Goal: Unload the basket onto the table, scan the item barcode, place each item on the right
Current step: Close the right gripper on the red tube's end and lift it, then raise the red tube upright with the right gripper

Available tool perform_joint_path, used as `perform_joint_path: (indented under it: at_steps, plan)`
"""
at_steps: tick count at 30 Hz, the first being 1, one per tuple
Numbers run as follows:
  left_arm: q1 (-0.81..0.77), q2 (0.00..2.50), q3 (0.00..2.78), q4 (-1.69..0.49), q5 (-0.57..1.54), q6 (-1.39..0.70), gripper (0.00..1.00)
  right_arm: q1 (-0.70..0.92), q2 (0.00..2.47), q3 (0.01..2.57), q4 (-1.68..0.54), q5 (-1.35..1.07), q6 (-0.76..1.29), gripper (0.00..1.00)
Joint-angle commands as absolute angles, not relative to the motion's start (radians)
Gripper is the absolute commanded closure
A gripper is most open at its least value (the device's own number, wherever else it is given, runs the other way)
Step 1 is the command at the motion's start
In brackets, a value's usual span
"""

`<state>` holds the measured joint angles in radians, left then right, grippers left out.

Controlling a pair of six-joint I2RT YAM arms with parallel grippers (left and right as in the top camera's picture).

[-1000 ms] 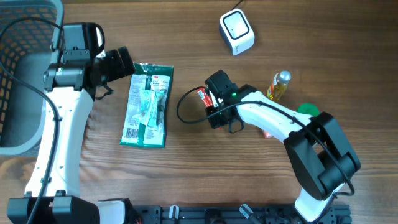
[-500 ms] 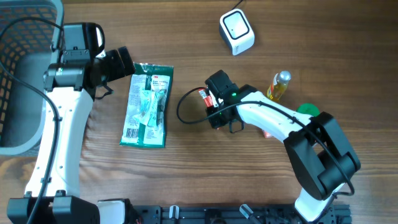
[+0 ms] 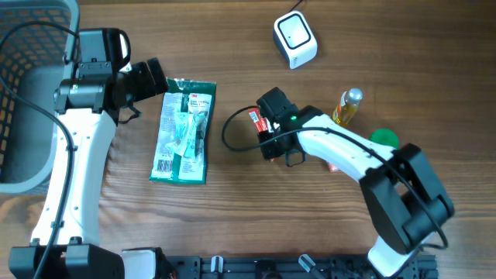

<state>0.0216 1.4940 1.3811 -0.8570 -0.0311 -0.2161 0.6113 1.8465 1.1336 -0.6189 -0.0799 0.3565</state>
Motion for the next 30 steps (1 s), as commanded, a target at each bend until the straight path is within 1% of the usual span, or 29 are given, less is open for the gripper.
perform_joint_path:
  at_steps: [1, 3, 7, 20, 26, 30]
  plan:
    - [0.025, 1.487, 1.395, -0.854, -0.027, -0.225, 0.00, 0.606, 1.808, 1.150, -0.658, -0.067, 0.466, 0.54]
    - [0.025, 1.487, 1.395, -0.854, -0.027, -0.225, 0.00, 0.608, 1.810, 1.141, -0.668, -0.067, 0.511, 0.55]
    - [0.025, 1.487, 1.395, -0.854, -0.027, -0.225, 0.00, 0.609, 1.810, 1.102, -0.657, -0.058, 0.580, 0.64]
    - [0.025, 1.487, 1.395, -0.854, -0.027, -0.225, 0.00, 0.609, 1.819, 1.084, -0.628, -0.019, 0.582, 0.64]
    - [0.025, 1.487, 1.395, -0.854, -0.027, -0.225, 0.00, 0.609, 1.876, 1.084, -0.605, -0.042, 0.587, 0.64]
    - [0.025, 1.487, 1.395, -0.854, -0.027, -0.225, 0.00, 0.609, 1.905, 1.084, -0.599, -0.049, 0.587, 0.72]
